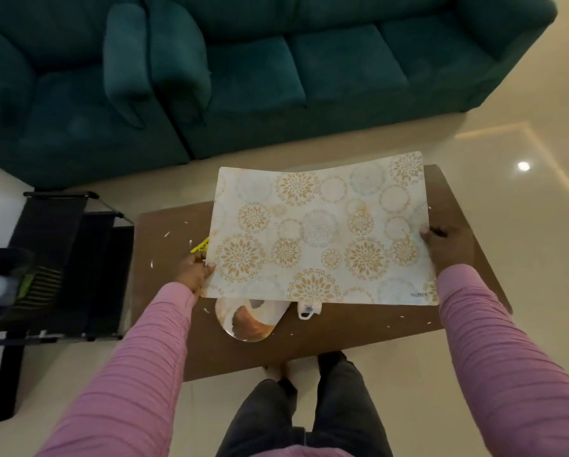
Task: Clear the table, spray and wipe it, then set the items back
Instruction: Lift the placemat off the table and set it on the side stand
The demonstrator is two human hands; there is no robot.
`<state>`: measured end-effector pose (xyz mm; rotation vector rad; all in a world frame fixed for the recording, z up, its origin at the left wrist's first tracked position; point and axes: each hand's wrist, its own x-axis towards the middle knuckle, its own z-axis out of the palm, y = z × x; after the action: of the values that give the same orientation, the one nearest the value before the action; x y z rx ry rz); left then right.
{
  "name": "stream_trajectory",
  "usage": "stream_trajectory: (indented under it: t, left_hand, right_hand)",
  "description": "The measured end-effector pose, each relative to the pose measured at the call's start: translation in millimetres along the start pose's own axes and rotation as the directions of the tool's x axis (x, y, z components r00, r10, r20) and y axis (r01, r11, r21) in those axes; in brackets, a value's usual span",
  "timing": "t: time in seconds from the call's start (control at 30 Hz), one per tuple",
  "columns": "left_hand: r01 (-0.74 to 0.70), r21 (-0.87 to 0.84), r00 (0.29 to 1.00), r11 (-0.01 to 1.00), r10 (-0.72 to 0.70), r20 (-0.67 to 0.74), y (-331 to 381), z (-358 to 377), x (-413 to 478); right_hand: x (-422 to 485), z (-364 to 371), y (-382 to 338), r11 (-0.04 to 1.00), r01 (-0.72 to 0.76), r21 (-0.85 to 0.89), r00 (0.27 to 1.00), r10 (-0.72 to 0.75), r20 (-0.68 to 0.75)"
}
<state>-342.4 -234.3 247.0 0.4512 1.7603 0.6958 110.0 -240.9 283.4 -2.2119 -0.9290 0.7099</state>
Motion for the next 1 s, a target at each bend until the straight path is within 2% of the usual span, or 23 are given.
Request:
stream_trajectory:
  t: [0.23,0.4,0.53,1.0]
  left_hand:
    - [-0.023,-0.053,0.999,0.998,0.021,-0.032,-18,-93,-29]
    - [-0.086,-0.075,0.994,0.993,0.081,-0.069,-35,-141,-48]
    - [-0.114,-0.062,0.988,0.992,0.106,-0.117,-56,-180,-67]
    - [-0.151,-0.084,0.975,0.985,0.135,-0.176,-93,-316,-93]
  right_hand:
    - [-72,21,-12,0.998,-0.024,0.051,0.998,0.022,0.053]
    - [-117,30,-33,0.997,0.077,0.002,0.994,-0.077,0.074]
    - [-157,42,-47,0.992,0.121,0.037,0.990,-0.124,0.075]
    - [-278,94,-76,0.989,0.069,0.128,0.989,-0.085,0.124]
